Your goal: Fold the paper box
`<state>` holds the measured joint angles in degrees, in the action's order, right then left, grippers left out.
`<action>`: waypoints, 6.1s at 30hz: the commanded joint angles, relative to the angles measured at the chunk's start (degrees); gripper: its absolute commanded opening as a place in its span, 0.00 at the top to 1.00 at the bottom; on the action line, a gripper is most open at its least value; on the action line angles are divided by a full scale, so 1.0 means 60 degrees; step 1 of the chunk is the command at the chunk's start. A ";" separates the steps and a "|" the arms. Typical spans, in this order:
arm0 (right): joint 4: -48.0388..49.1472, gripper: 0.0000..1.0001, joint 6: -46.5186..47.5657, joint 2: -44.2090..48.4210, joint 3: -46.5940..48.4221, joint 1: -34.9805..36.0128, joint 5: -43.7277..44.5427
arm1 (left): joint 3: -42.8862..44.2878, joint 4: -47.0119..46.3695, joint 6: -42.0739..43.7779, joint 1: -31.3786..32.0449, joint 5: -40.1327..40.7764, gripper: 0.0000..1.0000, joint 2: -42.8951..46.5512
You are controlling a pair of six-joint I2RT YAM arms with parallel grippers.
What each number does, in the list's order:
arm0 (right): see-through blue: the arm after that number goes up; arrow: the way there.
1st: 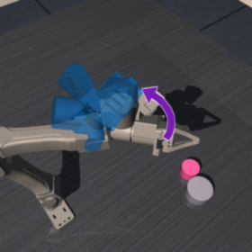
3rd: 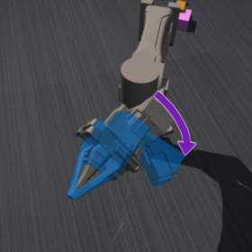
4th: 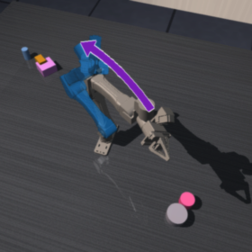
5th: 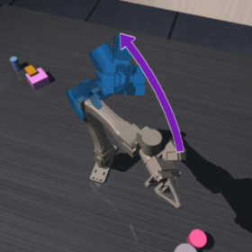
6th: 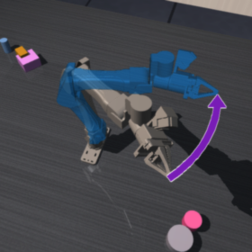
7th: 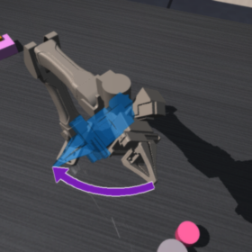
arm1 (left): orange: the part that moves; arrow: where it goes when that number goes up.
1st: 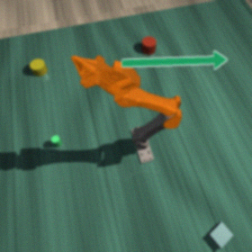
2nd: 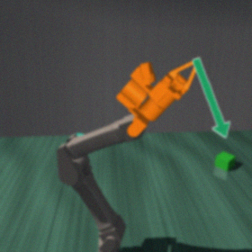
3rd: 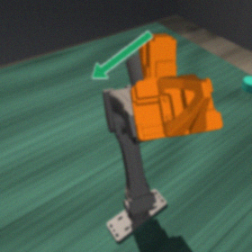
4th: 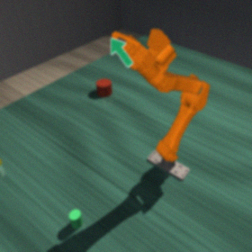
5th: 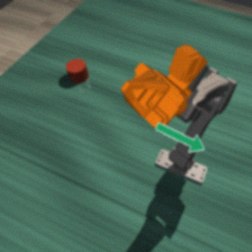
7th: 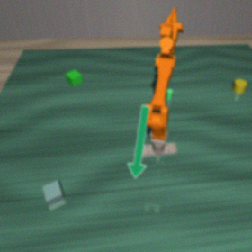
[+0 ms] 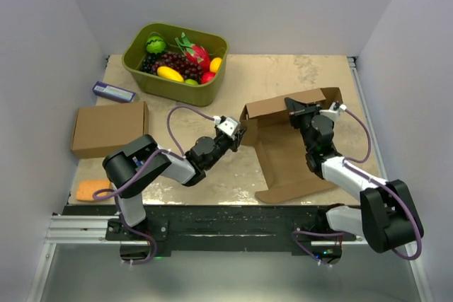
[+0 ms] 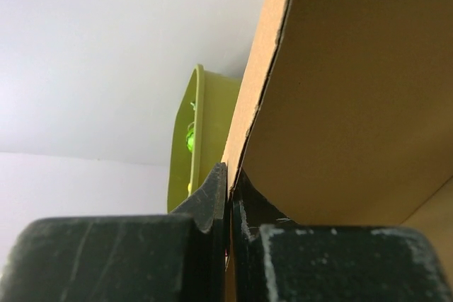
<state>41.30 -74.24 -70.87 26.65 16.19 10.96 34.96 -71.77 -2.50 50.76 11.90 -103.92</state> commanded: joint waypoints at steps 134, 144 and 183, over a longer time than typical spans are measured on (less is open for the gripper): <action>-0.1405 1.00 -0.0972 -0.0390 -0.1000 0.4070 0.0253 | 0.0150 -0.2950 0.1794 -0.0126 0.4667 1.00 -0.0155; -0.1141 1.00 -0.0869 -0.0507 -0.0927 0.4100 0.0078 | -0.1680 -0.4884 0.1225 -0.0459 -0.0010 0.94 -0.0010; -0.0262 1.00 -0.0840 -0.1093 -0.0736 0.4100 -0.0435 | -0.0362 -0.2745 -0.1515 -0.2689 -0.5193 0.77 -0.1284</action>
<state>51.31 -82.00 -74.98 23.35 37.50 22.37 30.87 -80.71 -7.86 32.08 -12.86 -109.69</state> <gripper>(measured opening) 0.022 0.308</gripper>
